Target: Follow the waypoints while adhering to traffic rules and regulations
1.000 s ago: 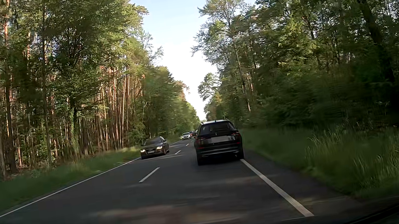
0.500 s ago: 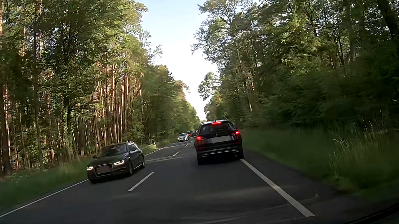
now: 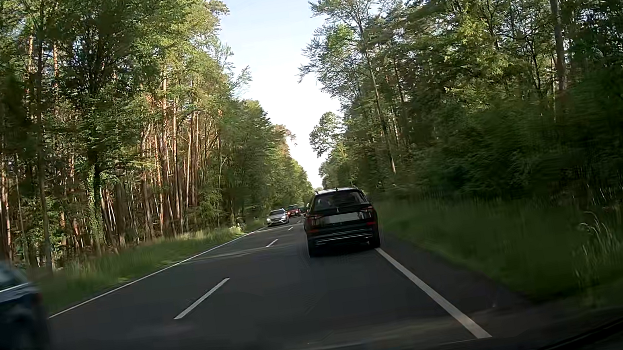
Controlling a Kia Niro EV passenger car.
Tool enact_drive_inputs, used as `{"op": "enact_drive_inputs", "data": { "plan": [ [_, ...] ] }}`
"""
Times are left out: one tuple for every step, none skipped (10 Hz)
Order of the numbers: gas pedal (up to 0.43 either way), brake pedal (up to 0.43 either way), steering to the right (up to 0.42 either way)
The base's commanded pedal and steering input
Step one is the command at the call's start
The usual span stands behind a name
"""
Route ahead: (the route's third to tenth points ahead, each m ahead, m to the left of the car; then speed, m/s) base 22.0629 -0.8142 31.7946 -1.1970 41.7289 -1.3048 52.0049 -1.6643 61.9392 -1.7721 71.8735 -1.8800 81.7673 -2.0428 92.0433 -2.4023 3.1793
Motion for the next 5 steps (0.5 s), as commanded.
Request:
{"op": "enact_drive_inputs", "data": {
  "plan": [
    [0.0,0.0,0.0],
    [0.0,0.0,0.001],
    [0.0,0.0,0.003],
    [0.0,0.0,0.004],
    [0.0,0.0,0.005]
  ]
}}
